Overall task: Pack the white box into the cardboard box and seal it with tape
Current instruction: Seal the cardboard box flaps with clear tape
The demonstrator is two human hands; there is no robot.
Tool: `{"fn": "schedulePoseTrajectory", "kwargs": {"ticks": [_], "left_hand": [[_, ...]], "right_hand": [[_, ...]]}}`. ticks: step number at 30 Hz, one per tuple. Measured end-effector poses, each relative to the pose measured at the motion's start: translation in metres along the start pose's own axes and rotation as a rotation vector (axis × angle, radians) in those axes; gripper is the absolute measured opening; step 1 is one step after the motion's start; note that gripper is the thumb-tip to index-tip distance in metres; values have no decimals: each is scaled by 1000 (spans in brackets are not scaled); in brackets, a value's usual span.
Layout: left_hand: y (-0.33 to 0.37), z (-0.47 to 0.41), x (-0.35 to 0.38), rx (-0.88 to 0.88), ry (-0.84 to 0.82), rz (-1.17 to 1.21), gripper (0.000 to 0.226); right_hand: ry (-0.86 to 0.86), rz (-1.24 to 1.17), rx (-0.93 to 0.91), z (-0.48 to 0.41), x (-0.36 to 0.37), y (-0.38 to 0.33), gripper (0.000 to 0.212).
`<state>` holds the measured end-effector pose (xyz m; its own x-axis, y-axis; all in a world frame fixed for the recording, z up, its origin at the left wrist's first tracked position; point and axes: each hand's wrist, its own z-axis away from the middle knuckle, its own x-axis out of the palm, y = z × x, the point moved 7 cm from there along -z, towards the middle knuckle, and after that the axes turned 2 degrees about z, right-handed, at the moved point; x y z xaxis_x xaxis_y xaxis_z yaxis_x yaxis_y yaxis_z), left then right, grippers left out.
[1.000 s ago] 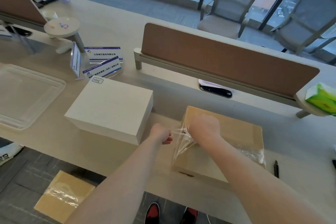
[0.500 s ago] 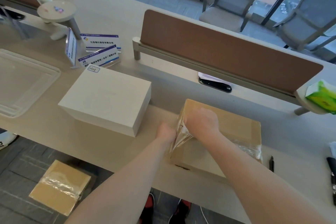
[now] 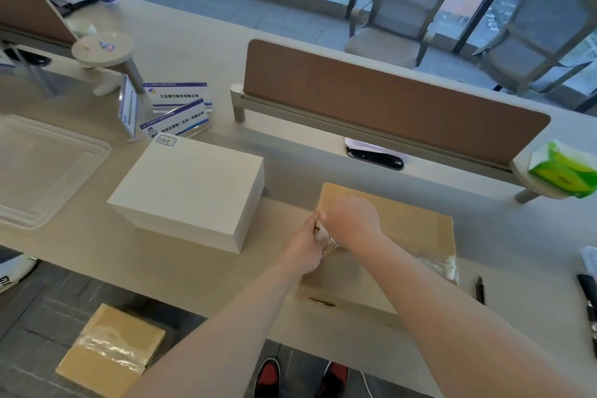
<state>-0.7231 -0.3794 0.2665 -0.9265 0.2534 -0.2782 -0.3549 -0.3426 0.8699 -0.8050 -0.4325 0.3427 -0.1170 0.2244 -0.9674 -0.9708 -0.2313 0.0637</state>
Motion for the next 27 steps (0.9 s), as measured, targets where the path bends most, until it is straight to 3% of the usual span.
{"fn": "schedulePoseTrajectory", "kwargs": {"ticks": [3,8,11,18,23,27], "left_hand": [[-11,-3,4,-5,51,2,44],[-15,-3,7,-52,98,65,42],[-21,-6,11,-78,99,36,43],[-24,-10,13,-102,130,-5,43],[-29,-13,12,-103,125,-17,47],[-23,-8,10,-92,154,-31,51]], "right_hand": [[2,-196,51,7,0,14,43],[-61,-475,177,19,13,48,48],[-70,-461,160,23,10,49,52],[-104,-165,152,31,0,77,52],[-174,-387,196,35,13,101,53],[-174,-414,208,42,17,111,54]]}}
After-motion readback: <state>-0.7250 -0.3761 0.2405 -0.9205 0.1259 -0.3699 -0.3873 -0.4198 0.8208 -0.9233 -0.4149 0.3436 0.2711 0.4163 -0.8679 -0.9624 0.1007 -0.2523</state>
